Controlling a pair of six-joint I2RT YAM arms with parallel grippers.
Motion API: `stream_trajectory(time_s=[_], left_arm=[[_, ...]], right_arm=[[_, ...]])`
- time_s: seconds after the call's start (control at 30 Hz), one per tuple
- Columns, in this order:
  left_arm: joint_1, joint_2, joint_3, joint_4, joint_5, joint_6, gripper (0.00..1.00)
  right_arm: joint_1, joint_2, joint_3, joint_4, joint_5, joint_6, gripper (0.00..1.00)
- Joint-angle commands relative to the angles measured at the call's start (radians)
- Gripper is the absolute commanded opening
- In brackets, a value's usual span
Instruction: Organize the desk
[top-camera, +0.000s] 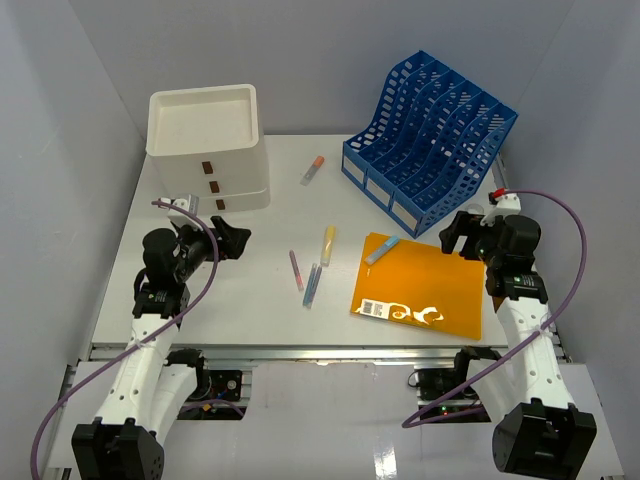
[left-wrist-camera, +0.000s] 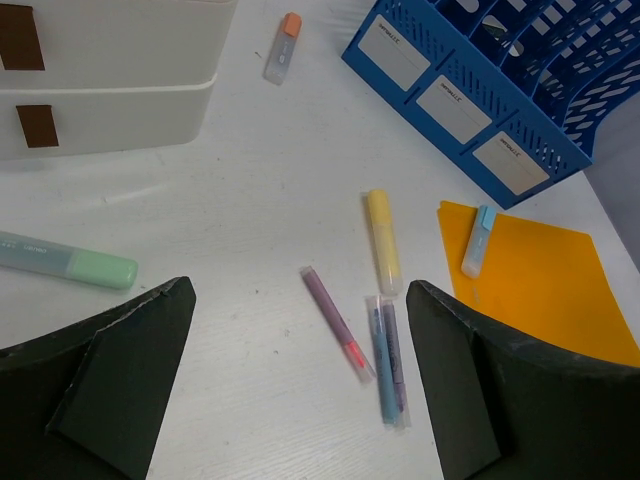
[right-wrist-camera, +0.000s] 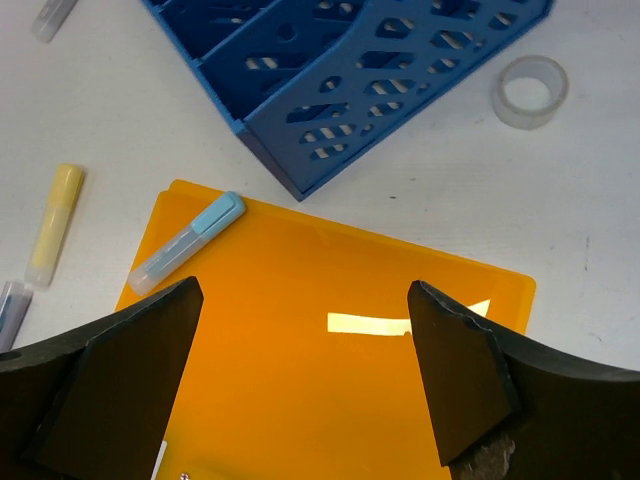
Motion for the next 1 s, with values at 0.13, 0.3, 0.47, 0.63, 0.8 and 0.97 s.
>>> stream_trajectory(time_s=[0.13,0.3,0.47,0.63,0.8,0.97], left_arm=[[0.004,0.057,0.048,-0.039,-0.049,-0.021,0.98],[0.012,0.155,0.156,-0.128,-0.068,-0.070,0.98],[0.046,0.262,0.382,-0.283,-0.114,-0.078,0.93],[0.089,0.397,0.559,-0.344,-0.176,-0.054,0.87],[0.091,0.548,0.686,-0.374,-0.241,-0.004,0.77],[0.091,0.647,0.778,-0.372,-0.238,0.028,0.68]], right_arm=[[-0.004,-0.051,-0.061,0.062,-0.535,-0.422,0.90],[0.031,0.058,0.082,-0.216,-0.791,-0.666,0.90],[0.031,0.153,0.084,-0.228,-0.902,-0.689,0.92],[0.030,0.120,0.051,-0.225,-0.970,-0.710,1.00],[0.030,0.054,0.033,-0.219,-0.936,-0.726,0.96],[0.025,0.045,0.030,-0.214,-0.930,-0.722,0.96]])
